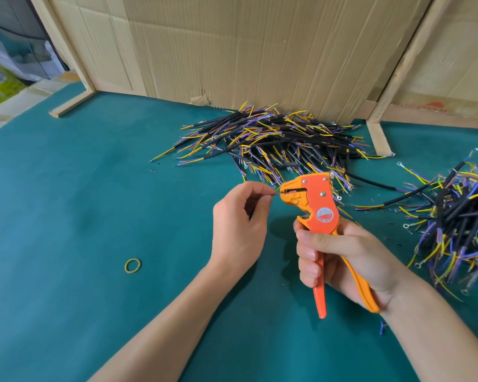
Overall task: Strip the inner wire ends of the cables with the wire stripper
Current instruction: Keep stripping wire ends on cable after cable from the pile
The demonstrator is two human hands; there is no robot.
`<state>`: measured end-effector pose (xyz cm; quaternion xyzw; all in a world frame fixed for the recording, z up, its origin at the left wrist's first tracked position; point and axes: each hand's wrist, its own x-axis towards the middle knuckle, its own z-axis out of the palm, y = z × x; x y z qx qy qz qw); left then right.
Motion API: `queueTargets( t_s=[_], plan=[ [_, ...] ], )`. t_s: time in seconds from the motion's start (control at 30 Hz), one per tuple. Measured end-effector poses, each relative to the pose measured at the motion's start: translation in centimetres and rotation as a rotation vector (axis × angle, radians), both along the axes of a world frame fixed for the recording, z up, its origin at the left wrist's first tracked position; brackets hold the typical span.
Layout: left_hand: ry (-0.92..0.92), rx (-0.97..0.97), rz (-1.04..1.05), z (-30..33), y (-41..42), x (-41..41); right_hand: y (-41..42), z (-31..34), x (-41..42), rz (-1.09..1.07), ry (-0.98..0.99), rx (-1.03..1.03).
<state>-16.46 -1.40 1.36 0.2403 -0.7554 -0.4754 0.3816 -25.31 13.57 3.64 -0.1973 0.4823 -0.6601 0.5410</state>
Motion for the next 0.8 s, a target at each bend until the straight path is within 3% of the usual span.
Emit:
queueTargets(
  t_s=[0.27, 0.47, 0.63, 0.8],
  plan=[
    [-0.040, 0.068, -0.010, 0.0, -0.1, 0.0, 0.0, 0.2, 0.0, -0.103, 0.046, 0.022],
    [-0.007, 0.213, -0.025, -0.3, -0.5, -0.1, 0.5, -0.1, -0.2, -0.019, -0.088, -0.069],
    [0.064, 0.449, -0.025, 0.7, -1.1, 0.2, 0.5, -0.1, -0.6, -0.172, -0.193, -0.077],
    [0.128, 0.455, -0.096, 4.3, 1.2, -0.4, 0.3, -0.2, -0.4, -0.178, -0.212, -0.018]
  ],
)
